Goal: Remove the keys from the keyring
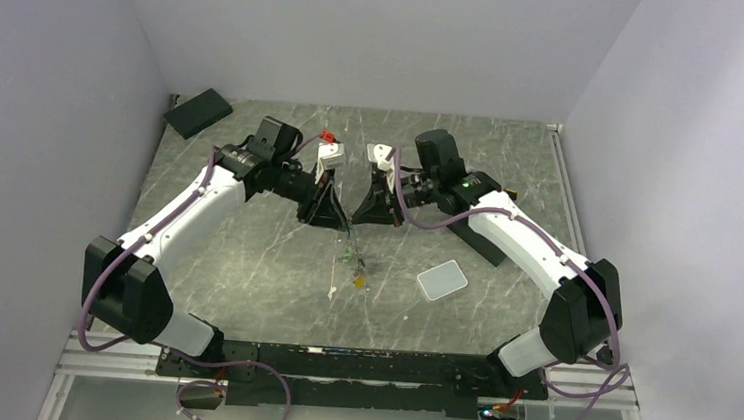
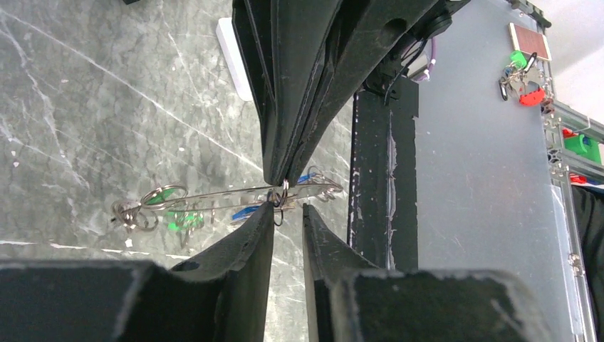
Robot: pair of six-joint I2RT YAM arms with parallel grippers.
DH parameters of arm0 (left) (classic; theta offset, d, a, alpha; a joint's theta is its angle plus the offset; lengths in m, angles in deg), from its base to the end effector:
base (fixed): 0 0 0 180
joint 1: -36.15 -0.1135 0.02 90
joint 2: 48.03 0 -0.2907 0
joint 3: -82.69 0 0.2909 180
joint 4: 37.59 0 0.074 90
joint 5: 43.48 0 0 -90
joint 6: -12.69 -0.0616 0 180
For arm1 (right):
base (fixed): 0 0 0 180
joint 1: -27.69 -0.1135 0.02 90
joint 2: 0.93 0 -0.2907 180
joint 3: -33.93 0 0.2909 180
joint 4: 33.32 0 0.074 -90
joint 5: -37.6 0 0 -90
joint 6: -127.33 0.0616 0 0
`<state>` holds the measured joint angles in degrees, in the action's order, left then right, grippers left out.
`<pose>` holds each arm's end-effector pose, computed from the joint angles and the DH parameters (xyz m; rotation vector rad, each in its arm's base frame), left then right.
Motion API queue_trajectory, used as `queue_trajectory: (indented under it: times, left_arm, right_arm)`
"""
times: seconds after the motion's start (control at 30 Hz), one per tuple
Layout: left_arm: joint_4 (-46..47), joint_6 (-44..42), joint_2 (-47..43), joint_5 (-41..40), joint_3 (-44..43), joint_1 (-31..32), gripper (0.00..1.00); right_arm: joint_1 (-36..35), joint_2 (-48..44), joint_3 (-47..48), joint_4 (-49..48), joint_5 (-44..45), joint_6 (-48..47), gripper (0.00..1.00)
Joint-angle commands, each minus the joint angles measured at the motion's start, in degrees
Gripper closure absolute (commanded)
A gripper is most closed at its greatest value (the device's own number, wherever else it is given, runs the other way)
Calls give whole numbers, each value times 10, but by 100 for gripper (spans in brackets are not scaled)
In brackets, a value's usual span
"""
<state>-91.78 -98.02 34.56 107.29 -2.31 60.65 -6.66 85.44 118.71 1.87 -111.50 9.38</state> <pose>0.2849 -0.1889 0.3322 1.2586 1.8597 -1.3148 0.2814 0.2564 0.3323 -1.5213 1.4184 1.1885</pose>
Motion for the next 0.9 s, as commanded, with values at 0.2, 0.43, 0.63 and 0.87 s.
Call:
queue_trajectory:
  times: [0.2, 0.43, 0.63, 0.87]
  left_arm:
    - [39, -3, -18, 13, 5, -1, 100]
    - [52, -3, -22, 23, 27, 0, 90]
    - [61, 2, -23, 17, 30, 1, 96]
    - [71, 9, -23, 18, 36, 7, 100]
  right_arm:
    - [18, -27, -24, -145, -53, 123, 100]
    - [36, -30, -73, -299, -49, 274, 100]
    - [50, -32, -117, -422, -41, 392, 100]
    - [55, -30, -159, -550, -28, 503, 100]
